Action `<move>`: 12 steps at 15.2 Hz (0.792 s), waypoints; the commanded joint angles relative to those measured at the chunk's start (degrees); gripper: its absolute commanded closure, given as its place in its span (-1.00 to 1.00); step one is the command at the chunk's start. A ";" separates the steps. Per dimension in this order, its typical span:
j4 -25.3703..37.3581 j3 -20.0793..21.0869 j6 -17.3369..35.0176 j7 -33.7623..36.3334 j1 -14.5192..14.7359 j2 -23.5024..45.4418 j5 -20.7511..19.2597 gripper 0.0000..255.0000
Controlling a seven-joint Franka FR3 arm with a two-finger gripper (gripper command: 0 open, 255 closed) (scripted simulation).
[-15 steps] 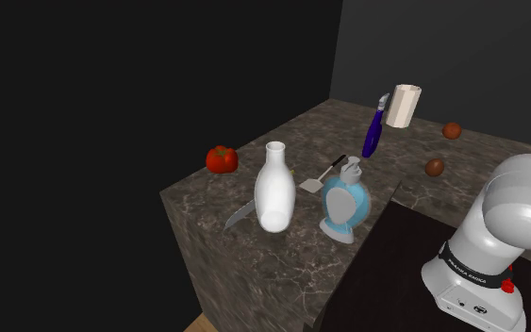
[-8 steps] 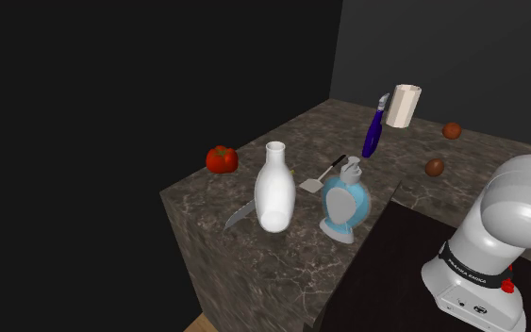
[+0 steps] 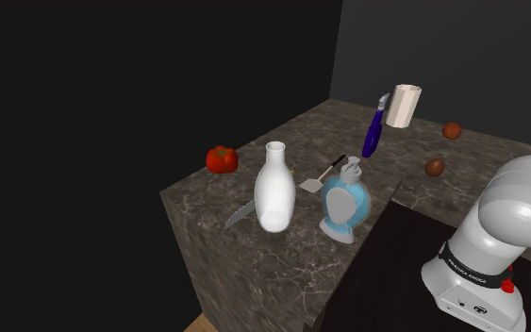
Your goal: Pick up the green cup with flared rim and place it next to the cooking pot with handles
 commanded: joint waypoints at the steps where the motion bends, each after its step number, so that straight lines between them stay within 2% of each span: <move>1: -1.50 -0.75 0.83 0.13 -0.76 -1.63 -0.55 1.00; 9: -1.50 -0.75 0.83 0.13 -0.75 -1.63 -0.55 1.00; 10: -1.51 -0.75 0.83 0.13 -0.76 -1.63 -0.55 -1.00; 12: -1.51 -0.75 0.83 0.13 -0.76 -1.63 -0.55 -1.00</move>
